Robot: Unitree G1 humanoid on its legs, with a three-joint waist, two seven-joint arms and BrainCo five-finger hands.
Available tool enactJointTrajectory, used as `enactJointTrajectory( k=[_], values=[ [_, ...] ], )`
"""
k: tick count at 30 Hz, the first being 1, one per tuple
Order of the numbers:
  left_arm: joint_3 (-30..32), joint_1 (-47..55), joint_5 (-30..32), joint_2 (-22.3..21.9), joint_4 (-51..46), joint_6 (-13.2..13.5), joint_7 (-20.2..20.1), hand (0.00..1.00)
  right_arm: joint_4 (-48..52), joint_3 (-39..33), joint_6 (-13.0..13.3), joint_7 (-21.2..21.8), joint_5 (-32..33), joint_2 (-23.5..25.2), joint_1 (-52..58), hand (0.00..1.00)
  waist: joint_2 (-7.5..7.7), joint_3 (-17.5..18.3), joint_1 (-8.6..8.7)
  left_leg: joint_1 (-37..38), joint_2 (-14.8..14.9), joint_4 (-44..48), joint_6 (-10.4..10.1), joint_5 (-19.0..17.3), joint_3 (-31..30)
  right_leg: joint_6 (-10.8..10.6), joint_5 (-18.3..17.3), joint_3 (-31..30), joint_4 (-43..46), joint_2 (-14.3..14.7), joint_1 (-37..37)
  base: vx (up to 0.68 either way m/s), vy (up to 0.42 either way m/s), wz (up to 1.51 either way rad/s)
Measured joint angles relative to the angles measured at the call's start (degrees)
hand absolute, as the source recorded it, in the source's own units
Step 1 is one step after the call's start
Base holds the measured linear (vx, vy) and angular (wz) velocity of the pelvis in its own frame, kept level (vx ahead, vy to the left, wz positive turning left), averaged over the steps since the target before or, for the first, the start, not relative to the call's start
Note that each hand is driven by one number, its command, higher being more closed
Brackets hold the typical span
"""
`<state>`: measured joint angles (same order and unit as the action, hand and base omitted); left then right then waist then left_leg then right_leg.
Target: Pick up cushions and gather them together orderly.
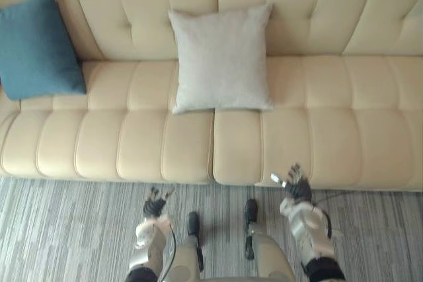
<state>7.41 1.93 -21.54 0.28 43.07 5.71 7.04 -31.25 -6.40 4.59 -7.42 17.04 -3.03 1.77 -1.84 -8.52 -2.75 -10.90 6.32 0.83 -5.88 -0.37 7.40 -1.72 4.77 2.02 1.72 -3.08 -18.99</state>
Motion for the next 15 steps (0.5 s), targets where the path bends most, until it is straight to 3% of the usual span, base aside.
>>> enactJointTrajectory(
  k=[9,12,15],
  values=[
    [6.6,3.1,8.1,-1.1,11.3,-2.4,-2.2,0.0,-10.8,-3.0,-0.8,1.8,-8.2,0.7,3.9,0.0,1.47,5.7,0.47,8.7,0.3,1.2,-0.7,-3.3,4.3,-1.0,0.8,-3.8,-3.0,0.7,8.2,0.06,0.03,-0.26],
    [8.5,3.2,8.5,-1.2,12.0,-2.4,-2.1,0.0,-12.8,-3.1,-1.2,1.8,-8.6,0.8,3.6,0.0,1.65,5.7,0.12,10.2,0.4,2.9,-0.6,-4.8,6.4,-0.8,1.0,-5.6,-1.9,0.9,9.0,0.04,0.061,-0.36],
    [9.7,3.0,8.4,-1.2,12.2,-2.5,-1.4,0.0,-15.4,-3.2,-2.0,1.7,-10.2,0.9,3.4,0.0,1.9,5.4,0.08,9.8,0.9,6.9,0.1,-7.0,7.4,-2.1,-0.2,-5.7,2.6,0.8,8.2,0.0,0.069,-0.14]
  ],
)
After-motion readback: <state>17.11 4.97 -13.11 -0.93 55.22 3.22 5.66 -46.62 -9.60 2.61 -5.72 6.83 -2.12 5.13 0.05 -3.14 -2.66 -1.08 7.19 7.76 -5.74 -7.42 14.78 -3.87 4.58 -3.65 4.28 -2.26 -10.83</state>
